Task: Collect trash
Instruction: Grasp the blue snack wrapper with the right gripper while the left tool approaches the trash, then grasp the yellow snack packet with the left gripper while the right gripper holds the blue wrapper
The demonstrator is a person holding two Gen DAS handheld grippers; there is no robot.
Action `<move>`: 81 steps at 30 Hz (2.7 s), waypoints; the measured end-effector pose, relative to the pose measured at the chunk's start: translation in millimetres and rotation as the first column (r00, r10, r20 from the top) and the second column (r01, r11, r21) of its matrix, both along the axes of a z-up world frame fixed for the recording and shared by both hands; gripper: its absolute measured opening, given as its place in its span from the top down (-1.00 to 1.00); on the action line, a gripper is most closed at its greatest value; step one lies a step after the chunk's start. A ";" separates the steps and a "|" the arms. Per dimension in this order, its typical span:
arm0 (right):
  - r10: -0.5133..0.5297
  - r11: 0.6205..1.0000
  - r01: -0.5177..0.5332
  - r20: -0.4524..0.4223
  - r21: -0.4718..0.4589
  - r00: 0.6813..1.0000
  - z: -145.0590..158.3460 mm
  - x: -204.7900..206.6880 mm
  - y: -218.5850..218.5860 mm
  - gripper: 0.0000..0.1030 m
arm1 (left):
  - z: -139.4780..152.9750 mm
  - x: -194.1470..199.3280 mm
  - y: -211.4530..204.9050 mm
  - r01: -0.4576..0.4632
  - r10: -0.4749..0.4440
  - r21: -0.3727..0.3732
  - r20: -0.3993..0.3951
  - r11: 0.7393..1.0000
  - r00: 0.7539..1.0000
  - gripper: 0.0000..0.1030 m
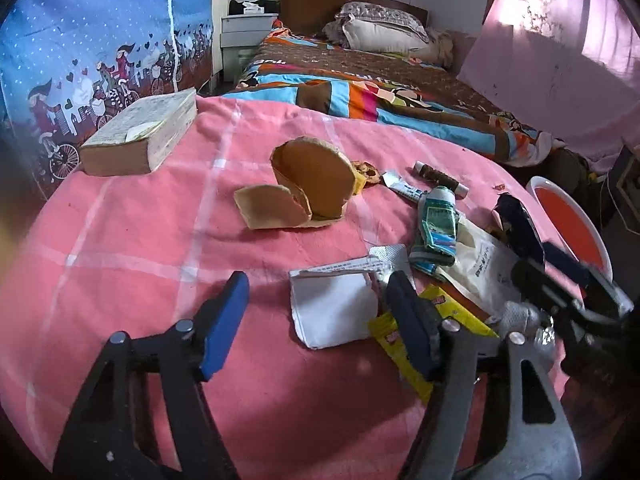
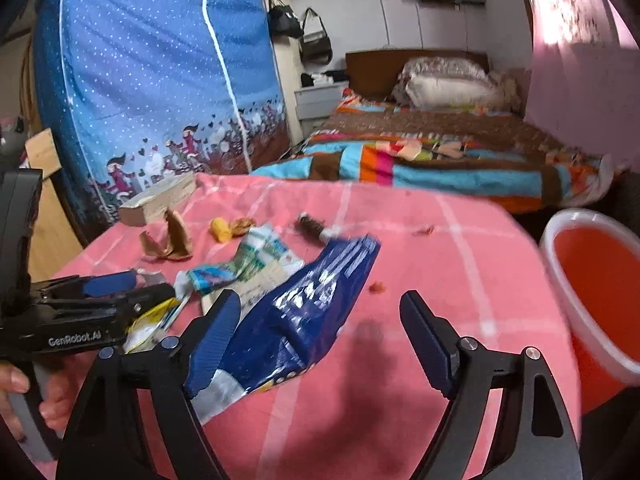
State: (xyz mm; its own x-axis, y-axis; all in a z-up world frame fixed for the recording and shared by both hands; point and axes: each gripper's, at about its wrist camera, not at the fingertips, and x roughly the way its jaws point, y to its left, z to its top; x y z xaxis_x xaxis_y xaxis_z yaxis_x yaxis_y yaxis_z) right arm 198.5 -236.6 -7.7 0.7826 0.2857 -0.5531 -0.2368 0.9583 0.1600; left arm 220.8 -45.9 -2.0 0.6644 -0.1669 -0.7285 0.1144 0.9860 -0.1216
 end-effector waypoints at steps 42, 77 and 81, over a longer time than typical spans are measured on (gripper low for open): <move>0.045 0.993 -0.061 0.149 0.105 0.988 4.9 -23.4 -9.4 0.53 | 14.7 -8.6 19.2 -0.025 0.031 -0.069 0.089 0.997 0.996 0.08; -0.011 0.997 0.009 0.022 0.080 1.000 -20.0 -27.2 -24.3 0.51 | 3.2 -47.7 -6.4 0.101 -0.098 -0.074 0.036 0.992 0.994 0.00; 0.012 0.997 -0.014 0.018 0.071 1.000 -20.3 -26.6 -21.0 0.53 | 1.4 -49.5 -6.7 0.104 -0.102 -0.077 0.035 0.992 0.994 0.17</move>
